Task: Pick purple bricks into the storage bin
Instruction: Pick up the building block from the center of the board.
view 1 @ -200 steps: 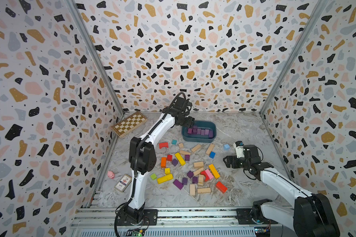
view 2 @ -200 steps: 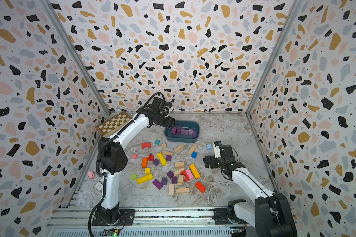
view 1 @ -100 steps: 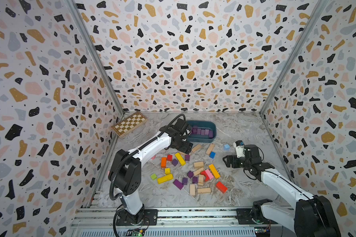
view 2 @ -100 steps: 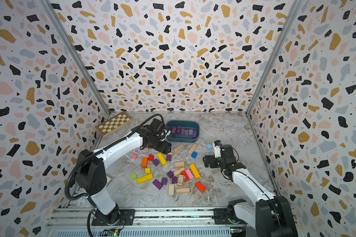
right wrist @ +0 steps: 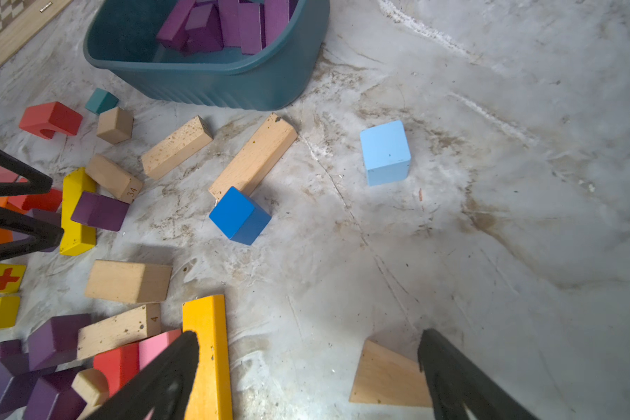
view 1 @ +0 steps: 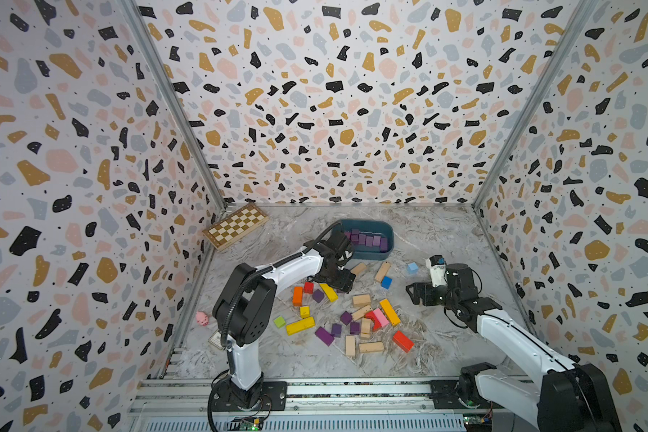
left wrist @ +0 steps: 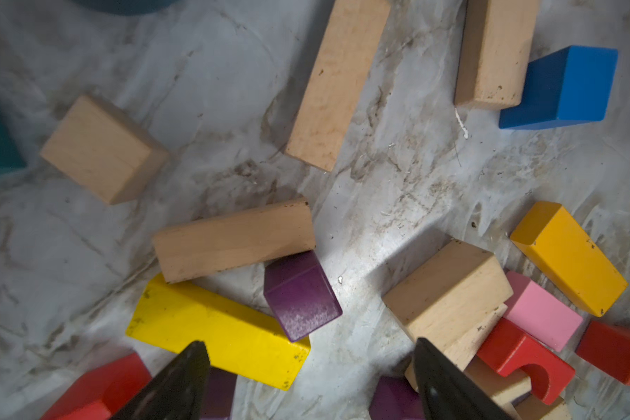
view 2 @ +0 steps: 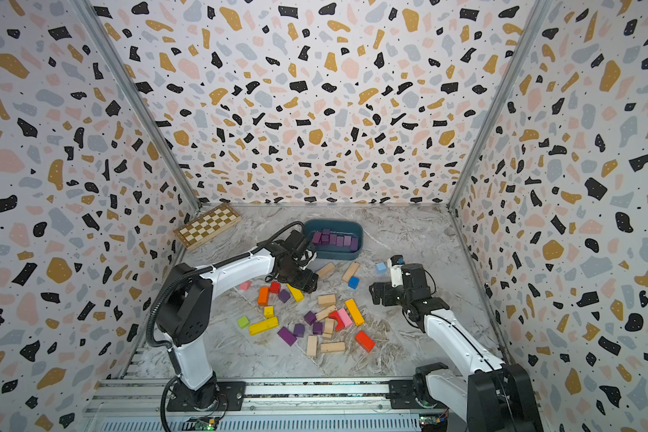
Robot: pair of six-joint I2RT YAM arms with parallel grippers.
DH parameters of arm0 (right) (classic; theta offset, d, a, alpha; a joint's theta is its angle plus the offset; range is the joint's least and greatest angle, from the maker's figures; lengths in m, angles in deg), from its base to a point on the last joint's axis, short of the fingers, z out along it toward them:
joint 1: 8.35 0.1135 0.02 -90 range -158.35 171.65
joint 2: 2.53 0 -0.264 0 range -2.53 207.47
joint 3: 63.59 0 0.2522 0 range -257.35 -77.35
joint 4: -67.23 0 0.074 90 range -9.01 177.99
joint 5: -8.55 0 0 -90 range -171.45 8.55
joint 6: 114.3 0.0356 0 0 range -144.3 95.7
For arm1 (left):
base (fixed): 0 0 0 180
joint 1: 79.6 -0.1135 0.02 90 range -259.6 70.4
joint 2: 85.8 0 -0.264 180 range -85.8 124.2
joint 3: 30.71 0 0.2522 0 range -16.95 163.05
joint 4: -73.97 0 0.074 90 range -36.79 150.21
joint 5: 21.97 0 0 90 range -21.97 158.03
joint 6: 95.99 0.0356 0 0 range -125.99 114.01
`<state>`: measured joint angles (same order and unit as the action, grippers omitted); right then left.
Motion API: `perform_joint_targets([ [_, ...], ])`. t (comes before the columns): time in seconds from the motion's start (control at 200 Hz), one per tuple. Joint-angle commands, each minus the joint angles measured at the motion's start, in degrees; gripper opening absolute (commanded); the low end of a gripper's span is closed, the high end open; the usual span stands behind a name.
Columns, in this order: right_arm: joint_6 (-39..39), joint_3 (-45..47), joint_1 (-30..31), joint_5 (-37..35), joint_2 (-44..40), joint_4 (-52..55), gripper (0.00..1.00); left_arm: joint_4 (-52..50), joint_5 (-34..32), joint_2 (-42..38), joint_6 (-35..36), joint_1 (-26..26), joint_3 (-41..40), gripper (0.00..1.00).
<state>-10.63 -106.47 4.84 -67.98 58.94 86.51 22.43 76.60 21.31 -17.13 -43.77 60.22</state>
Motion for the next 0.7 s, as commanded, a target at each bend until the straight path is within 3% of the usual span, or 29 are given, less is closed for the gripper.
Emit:
perform_joint_targets([
  [0.0,0.3,0.6,0.3,-0.6,-1.0,0.2,0.96,1.3,1.0,0.6,-0.5,0.4,0.8,0.85],
  [0.691,0.1,0.4,0.2,-0.5,-0.3,0.0,0.95,0.9,1.1,6.6,-0.5,1.2,4.1,0.58],
])
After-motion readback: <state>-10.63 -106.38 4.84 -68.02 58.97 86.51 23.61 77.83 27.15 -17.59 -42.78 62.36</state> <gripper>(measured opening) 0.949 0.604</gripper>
